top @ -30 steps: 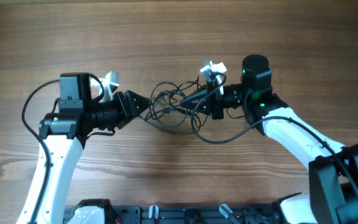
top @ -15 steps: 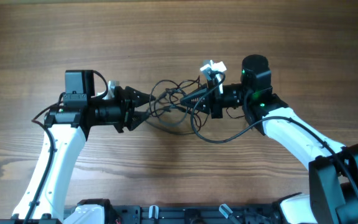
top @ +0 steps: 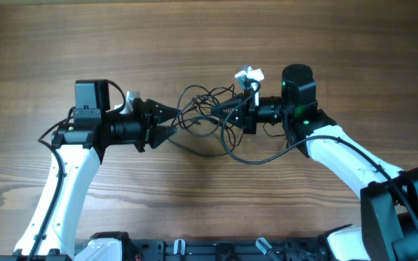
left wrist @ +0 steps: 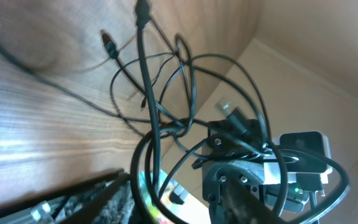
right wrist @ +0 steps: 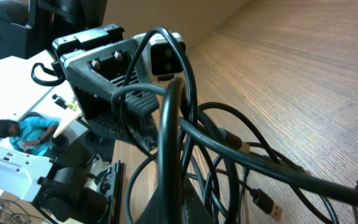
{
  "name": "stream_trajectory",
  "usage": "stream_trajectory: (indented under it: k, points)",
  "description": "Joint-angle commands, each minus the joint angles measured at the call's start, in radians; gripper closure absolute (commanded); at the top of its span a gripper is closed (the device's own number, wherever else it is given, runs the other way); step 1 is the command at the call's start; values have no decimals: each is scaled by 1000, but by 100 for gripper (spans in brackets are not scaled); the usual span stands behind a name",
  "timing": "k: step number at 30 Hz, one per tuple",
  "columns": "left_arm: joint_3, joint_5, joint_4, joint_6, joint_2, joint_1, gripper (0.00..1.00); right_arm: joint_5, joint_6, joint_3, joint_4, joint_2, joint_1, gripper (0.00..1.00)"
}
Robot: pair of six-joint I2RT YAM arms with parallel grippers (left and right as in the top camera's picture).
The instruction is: Untangle cables
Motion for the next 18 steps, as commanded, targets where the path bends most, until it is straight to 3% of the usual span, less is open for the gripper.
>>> stream_trajectory:
  k: [1, 2, 4, 7, 11, 16, 18]
  points:
    - [1, 2, 19, 3, 3, 3, 79, -26, -2, 9, 2, -11, 6, 96]
    - [1, -29, 19, 9, 3, 3, 94, -25, -3, 9, -4, -11, 6, 96]
    - [1, -212, 40, 127, 3, 5, 96, -7, -6, 9, -48, -11, 5, 96]
    - [1, -357, 103, 131, 3, 16, 96, 188, -6, 9, -300, -11, 5, 96]
    - [1, -360, 195, 131, 3, 126, 96, 681, 77, 9, -684, -11, 0, 96]
    - [1, -360, 167, 131, 3, 353, 96, 914, 296, 9, -776, -11, -62, 96]
    - [1, -360, 97, 146, 3, 468, 96, 917, 335, 9, -756, -12, -130, 96]
